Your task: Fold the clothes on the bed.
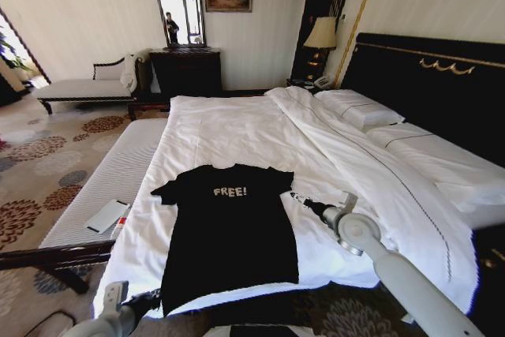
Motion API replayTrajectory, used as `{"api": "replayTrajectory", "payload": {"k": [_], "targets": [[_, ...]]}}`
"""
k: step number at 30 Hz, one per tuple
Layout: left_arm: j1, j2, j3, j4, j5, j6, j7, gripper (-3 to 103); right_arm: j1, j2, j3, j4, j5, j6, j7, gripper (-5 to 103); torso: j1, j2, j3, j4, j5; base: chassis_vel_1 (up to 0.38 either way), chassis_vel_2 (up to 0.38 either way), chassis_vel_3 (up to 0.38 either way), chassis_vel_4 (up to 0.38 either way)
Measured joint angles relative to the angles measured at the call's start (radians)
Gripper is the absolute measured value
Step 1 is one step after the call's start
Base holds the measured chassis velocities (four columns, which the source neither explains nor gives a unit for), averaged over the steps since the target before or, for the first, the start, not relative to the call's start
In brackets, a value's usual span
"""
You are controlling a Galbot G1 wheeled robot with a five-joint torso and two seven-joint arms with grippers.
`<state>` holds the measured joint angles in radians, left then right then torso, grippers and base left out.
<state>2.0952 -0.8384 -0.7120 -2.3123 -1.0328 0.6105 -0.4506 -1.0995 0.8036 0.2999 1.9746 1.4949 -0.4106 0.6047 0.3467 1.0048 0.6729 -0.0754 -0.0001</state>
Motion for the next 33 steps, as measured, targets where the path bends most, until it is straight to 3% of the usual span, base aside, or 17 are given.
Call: {"api": "replayTrajectory", "payload": {"k": [15,21,29,30,32,33], "targets": [[-0.004,-0.027,0.023,-0.006,0.021,-0.02,0.005,-3,0.003,-0.005,-0.005,-0.003,-0.009,0.002,-0.002,100,0.0,0.0,0.0,0.0002,0.0002,0.0,0.0,0.0,0.0],[-0.014,-0.035,-0.054,-0.074,-0.025,-0.026,-0.005,24,0.054,0.01,-0.018,-0.061,-0.009,0.011,-0.022,100,0.0,0.0,0.0,0.0002,0.0001,0.0,0.0,0.0,0.0],[-0.075,-0.055,-0.158,-0.15,-0.125,-0.011,-0.041,45,0.161,0.041,-0.058,-0.175,-0.019,0.025,-0.091,100,0.0,0.0,0.0,0.0003,0.0003,0.0,0.0,0.0,0.0],[-0.166,-0.069,-0.191,-0.154,-0.23,0.008,-0.122,56,0.205,0.056,-0.081,-0.234,-0.031,0.031,-0.119,100,0.0,0.0,0.0,0.0004,0.0,0.0,0.0,0.0,0.0],[-0.281,-0.067,-0.239,-0.146,-0.357,0.017,-0.201,61,0.261,0.074,-0.11,-0.305,-0.047,0.034,-0.15,100,0.0,0.0,0.0,0.0002,-0.0002,0.0,0.0,0.0,0.0],[-0.281,-0.067,-0.239,-0.146,-0.357,0.017,-0.201,61,0.261,0.074,-0.11,-0.305,-0.047,0.034,-0.15,100,0.0,0.0,0.0,0.0002,-0.0002,0.0,0.0,0.0,0.0]]}}
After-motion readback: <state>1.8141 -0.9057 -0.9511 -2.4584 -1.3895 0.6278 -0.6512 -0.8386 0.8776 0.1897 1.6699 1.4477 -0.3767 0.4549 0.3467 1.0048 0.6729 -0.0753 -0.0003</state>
